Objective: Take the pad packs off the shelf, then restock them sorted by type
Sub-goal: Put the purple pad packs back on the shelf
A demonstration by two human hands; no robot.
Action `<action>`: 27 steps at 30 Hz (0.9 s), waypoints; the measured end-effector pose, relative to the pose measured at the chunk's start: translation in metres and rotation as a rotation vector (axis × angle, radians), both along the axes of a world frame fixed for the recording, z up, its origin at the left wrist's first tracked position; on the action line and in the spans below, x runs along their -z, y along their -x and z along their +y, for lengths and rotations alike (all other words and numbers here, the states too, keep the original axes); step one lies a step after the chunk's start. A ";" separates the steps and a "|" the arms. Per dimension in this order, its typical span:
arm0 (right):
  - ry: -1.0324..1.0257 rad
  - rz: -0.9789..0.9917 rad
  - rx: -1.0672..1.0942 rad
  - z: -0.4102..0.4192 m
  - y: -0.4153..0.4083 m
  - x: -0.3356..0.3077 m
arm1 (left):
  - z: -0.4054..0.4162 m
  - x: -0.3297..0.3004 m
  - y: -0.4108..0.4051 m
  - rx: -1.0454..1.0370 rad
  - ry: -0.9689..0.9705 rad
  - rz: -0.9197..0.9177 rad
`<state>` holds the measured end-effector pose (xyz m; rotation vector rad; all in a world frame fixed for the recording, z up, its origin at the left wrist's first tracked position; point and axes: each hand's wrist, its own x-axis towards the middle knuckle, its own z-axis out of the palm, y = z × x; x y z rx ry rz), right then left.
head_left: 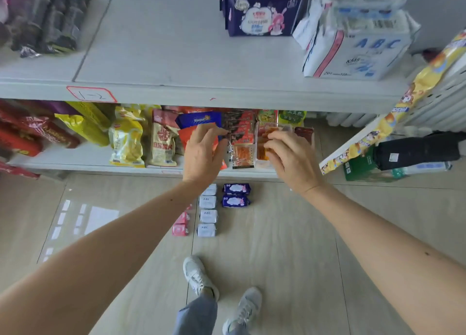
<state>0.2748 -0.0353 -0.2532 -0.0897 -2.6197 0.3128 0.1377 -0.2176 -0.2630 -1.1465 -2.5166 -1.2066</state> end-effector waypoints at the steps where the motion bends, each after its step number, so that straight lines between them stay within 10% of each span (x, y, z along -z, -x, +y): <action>1: 0.010 -0.007 -0.007 -0.002 -0.006 0.016 | -0.005 0.018 -0.007 0.016 0.016 0.003; 19: 0.143 -0.696 0.112 -0.030 -0.018 0.477 | -0.047 0.476 -0.006 0.232 0.644 -0.317; 27: 0.129 -0.785 0.106 -0.029 0.010 0.615 | 0.011 0.588 0.023 0.193 0.586 -0.331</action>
